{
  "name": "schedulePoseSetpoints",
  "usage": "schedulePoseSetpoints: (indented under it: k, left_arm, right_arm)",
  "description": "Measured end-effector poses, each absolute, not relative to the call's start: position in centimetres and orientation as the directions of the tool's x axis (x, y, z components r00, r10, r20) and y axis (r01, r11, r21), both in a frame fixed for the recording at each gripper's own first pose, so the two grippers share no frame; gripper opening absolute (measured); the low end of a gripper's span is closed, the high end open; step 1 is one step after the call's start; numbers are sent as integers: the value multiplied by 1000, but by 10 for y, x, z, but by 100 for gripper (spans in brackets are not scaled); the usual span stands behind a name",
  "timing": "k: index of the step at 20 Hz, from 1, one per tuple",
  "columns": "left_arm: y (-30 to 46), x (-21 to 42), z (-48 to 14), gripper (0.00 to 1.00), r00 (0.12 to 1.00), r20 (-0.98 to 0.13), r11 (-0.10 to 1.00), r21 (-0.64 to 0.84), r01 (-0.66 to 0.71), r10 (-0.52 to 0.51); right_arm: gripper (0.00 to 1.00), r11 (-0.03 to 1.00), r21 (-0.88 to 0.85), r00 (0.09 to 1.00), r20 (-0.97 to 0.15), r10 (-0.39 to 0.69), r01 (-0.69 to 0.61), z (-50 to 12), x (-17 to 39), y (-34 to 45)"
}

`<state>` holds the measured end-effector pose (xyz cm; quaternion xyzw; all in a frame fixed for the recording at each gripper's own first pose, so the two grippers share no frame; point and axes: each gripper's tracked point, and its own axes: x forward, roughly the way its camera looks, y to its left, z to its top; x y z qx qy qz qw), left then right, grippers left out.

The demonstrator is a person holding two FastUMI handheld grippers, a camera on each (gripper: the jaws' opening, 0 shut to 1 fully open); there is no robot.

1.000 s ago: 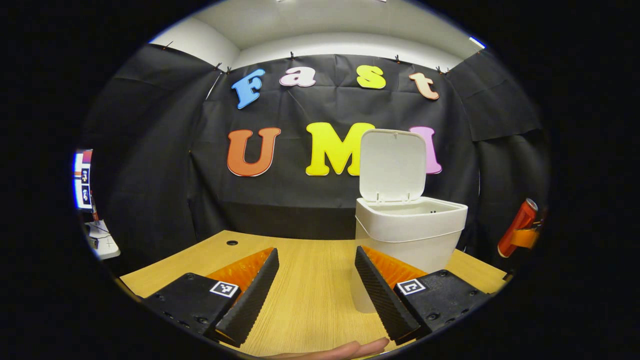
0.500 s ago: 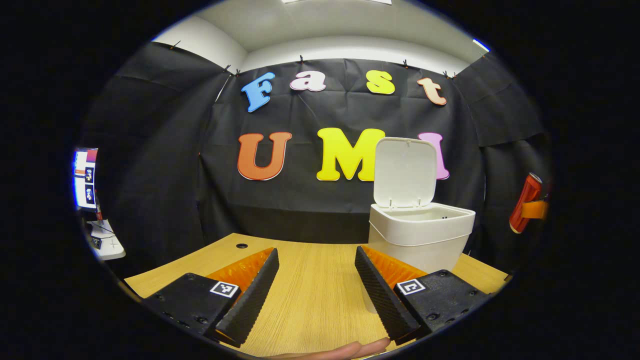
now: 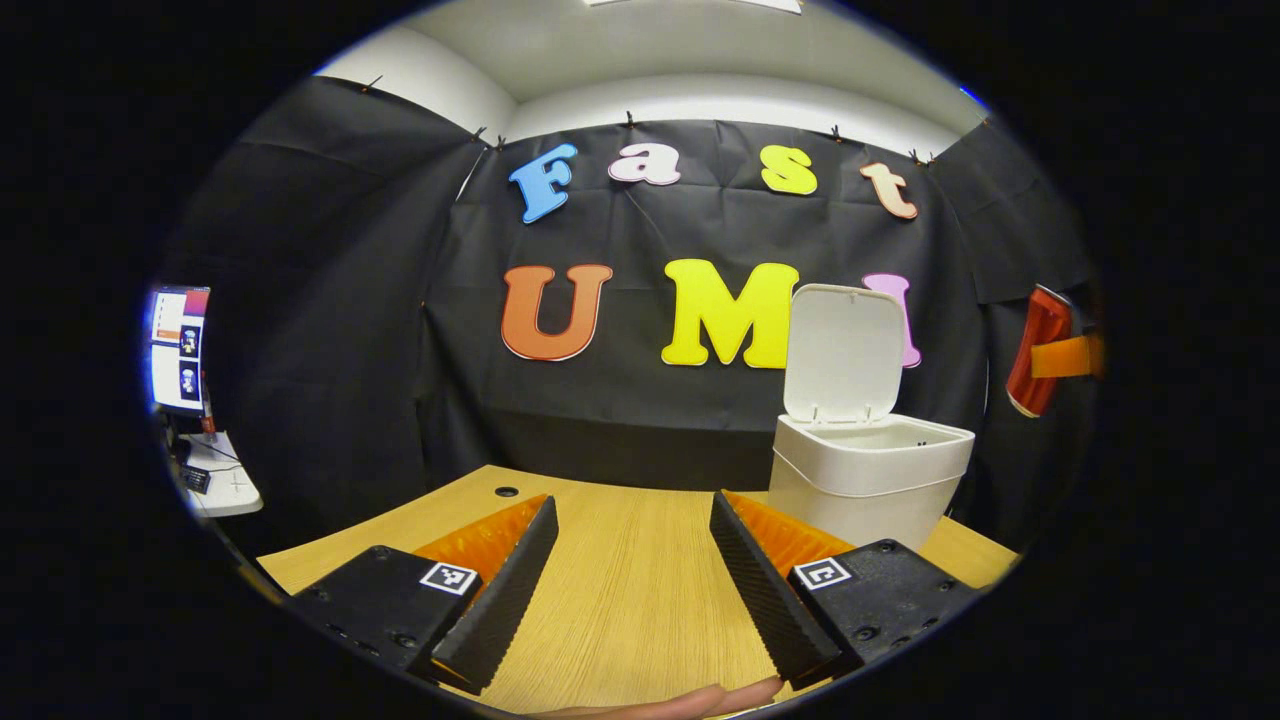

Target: Press the lid of the desktop garbage bin to open it, pick up the crumpled paper on the desktop and throw it into the bin, then pick up the pop can on the desktop and drop it into the bin, and finally close the garbage bin lid.

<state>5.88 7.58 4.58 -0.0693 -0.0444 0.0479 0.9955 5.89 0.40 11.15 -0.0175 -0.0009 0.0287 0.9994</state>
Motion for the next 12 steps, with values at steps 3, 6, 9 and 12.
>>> schedulePoseSetpoints:
  k: [3, 6, 9, 12]
  left_arm:
    - [82, 55, 47, 99, 990, 89, 987, -126, -96, 108]
    - [80, 56, 47, 99, 992, 92, 990, -119, -78, 89]
    - [80, 55, 46, 98, 993, 87, 991, -115, -70, 81]
    - [82, 55, 46, 98, 993, 88, 991, -117, -69, 80]
  right_arm:
    - [82, 996, -66, 998, -2, 58, -58, 119, 82, 23]
    - [82, 996, -53, 997, -25, 74, -75, 121, 107, 41]
    - [82, 997, -58, 998, -32, 53, -55, 122, 132, 46]
    - [82, 998, -49, 997, -60, 45, -48, 114, 155, 52]
